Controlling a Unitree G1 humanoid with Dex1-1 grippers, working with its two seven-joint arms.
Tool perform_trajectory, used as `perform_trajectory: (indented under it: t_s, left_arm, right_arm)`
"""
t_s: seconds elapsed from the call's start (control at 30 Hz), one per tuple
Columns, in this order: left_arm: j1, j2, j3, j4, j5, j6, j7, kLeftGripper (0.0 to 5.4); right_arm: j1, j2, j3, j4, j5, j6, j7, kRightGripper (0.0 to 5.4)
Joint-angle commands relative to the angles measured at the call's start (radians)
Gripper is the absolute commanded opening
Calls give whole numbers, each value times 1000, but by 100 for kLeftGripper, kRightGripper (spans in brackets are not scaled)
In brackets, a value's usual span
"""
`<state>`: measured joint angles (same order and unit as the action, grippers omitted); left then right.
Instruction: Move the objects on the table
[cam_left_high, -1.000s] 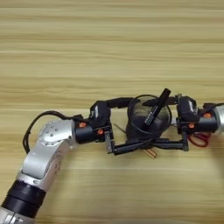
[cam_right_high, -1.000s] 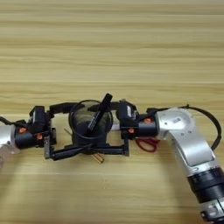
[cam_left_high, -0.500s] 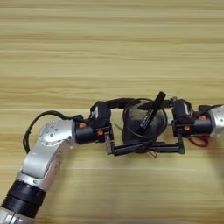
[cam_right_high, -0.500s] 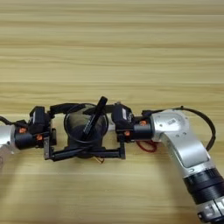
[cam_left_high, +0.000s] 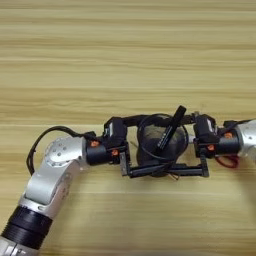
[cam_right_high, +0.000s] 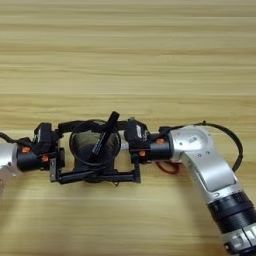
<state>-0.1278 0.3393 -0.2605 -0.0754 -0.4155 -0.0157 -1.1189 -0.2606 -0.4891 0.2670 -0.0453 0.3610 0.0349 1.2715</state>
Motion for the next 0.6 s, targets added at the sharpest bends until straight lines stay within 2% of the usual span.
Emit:
perform_trajectory:
  t_s: [0.03, 0.27, 0.3, 0.4, 0.6]
  left_arm:
    - [-1, 11, -4, -7, 12, -4, -7, 469]
    - [-2, 9, -2, -3, 12, -8, -5, 469]
    - [-3, 6, 0, -2, 11, -9, -2, 469]
    - [-5, 1, 3, 1, 9, -9, 2, 469]
    - [-7, -4, 9, 1, 7, -11, 9, 469]
  right_arm:
    - [-25, 5, -1, -23, 4, 2, 0, 480]
    - [-25, 7, -3, -22, 5, -1, -2, 480]
    - [-23, 7, -3, -22, 6, -1, -2, 509]
    - [-21, 7, -3, -21, 6, -2, -2, 537]
    - [-16, 8, -6, -23, 8, 1, -2, 540]
